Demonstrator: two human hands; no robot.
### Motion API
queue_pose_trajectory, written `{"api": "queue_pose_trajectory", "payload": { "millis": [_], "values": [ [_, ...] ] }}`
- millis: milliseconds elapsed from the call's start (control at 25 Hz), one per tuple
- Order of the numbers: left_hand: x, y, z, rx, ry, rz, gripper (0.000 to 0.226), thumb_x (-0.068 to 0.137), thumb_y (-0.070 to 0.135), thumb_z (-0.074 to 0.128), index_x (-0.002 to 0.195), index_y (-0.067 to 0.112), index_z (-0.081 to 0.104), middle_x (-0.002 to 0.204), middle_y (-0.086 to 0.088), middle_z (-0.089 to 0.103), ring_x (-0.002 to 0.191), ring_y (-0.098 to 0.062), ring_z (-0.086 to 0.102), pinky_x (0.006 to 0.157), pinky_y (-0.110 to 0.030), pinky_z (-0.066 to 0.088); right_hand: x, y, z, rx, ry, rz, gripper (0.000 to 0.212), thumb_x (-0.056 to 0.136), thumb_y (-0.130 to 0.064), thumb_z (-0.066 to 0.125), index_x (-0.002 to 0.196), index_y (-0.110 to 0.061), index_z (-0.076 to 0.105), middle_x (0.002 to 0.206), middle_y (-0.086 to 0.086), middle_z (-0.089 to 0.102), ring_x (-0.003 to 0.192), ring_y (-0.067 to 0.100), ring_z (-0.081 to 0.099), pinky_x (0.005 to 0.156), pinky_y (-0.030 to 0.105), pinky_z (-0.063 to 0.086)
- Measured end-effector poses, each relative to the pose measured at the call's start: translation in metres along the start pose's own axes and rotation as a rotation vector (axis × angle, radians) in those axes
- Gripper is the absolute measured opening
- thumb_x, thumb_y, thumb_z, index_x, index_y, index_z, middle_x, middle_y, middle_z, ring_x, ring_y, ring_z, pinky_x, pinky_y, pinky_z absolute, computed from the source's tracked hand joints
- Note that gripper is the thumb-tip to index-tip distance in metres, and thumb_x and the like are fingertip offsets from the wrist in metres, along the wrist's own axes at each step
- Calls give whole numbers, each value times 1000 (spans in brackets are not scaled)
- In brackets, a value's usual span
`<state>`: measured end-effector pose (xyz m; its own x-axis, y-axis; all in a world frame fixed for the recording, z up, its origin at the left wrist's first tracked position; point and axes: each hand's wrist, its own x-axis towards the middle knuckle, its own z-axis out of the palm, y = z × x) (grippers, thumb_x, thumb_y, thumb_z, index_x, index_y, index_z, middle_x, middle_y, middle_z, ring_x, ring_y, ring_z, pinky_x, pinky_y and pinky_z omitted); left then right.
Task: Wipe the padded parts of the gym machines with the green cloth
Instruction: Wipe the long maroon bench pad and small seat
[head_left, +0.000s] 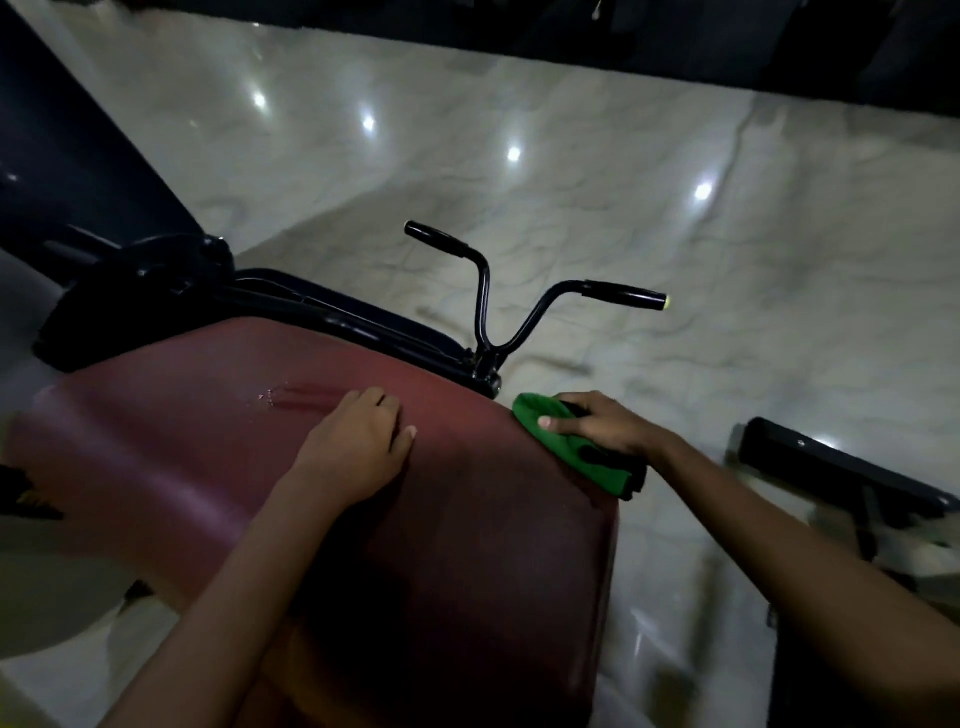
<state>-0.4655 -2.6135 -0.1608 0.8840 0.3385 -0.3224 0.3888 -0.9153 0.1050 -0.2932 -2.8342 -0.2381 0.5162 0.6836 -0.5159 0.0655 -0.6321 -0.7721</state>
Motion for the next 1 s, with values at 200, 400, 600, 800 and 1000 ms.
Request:
{"api": "queue_pose_trajectory", "payload": {
  "millis": [200, 400, 600, 800, 1000],
  "values": [
    [-8, 2, 1, -4, -1, 120, 35, 97, 35, 46, 116, 6, 54, 118, -10, 52, 107, -27, 48, 95, -41, 41, -57, 27, -3, -49, 142, 128, 19, 87, -44, 63, 99, -29, 62, 94, -5, 67, 87, 14, 64, 72, 24, 44],
    [-15, 4, 1, 33, -60, 318, 31, 98, 35, 43, 111, 8, 54, 111, -7, 53, 104, -26, 51, 93, -37, 40, -62, 10, 27, 17, 379, 293, 37, 89, -46, 59, 114, -19, 62, 111, 5, 64, 100, 24, 61, 83, 31, 48],
    [-27, 2, 3, -4, -30, 422, 32, 98, 34, 43, 112, 7, 55, 111, -8, 54, 105, -26, 52, 93, -38, 41, -105, 11, 61, 119, 627, 380, 28, 87, -44, 61, 103, -21, 63, 97, 4, 66, 93, 25, 64, 85, 35, 53],
    [-45, 8, 3, -38, -43, 520, 35, 98, 34, 43, 118, 8, 55, 117, -8, 55, 109, -25, 52, 96, -38, 41, -122, 4, 80, 436, 737, 408, 32, 74, -48, 68, 91, -21, 62, 100, 9, 71, 93, 28, 68, 86, 46, 54],
    [-58, 9, 3, -70, -2, 514, 35, 99, 34, 42, 121, 9, 54, 121, -5, 55, 112, -23, 51, 96, -34, 40, -152, -15, 103, 388, 772, 385, 41, 66, -56, 65, 90, -22, 63, 96, 6, 71, 93, 28, 67, 86, 47, 54]
  ]
}}
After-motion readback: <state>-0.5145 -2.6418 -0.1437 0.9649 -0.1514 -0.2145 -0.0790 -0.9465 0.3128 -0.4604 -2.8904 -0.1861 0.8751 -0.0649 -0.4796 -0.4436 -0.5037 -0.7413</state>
